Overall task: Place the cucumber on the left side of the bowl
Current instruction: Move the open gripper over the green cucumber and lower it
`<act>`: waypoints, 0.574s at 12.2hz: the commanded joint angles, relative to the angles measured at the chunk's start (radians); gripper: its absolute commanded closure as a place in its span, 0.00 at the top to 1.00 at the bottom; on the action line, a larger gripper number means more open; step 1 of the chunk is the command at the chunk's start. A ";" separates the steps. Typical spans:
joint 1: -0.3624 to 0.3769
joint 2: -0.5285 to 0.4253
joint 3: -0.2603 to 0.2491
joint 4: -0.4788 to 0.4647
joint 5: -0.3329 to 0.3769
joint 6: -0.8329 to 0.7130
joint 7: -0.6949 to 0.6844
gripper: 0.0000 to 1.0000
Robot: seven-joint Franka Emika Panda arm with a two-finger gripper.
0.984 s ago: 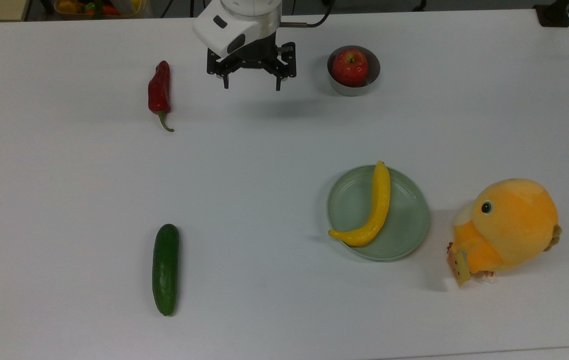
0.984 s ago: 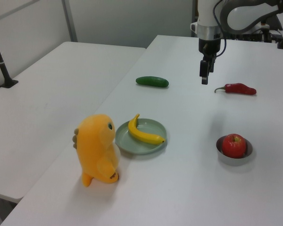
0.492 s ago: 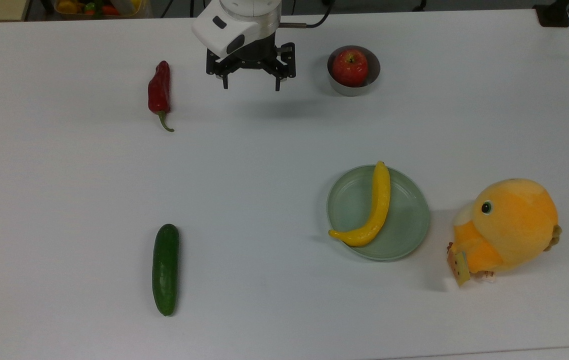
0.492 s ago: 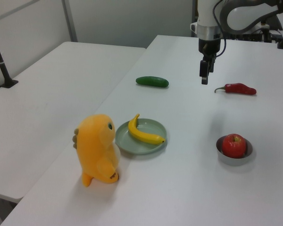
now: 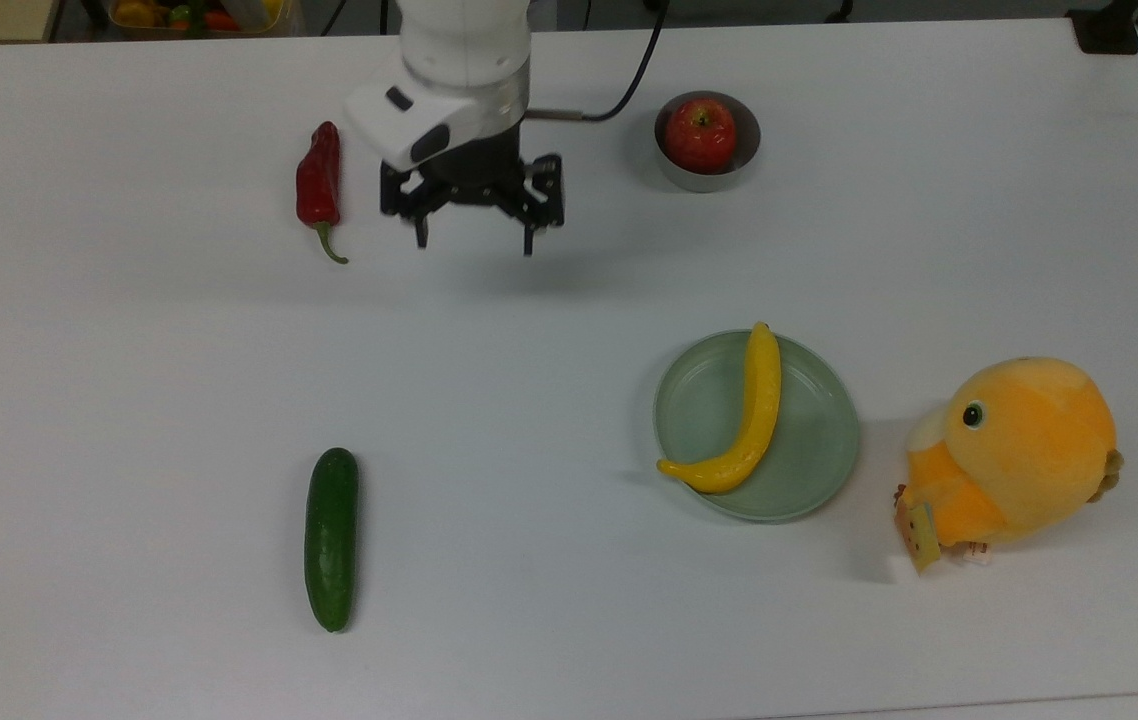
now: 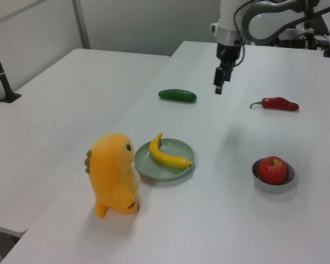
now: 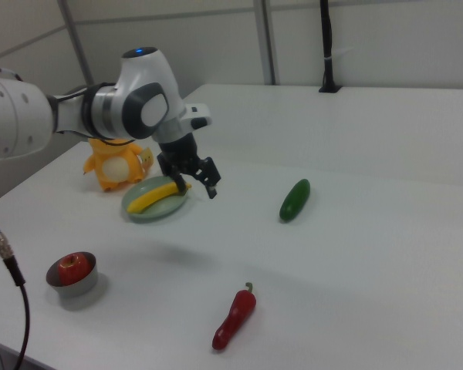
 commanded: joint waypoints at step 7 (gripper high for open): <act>-0.053 0.370 -0.054 0.349 -0.135 0.283 0.159 1.00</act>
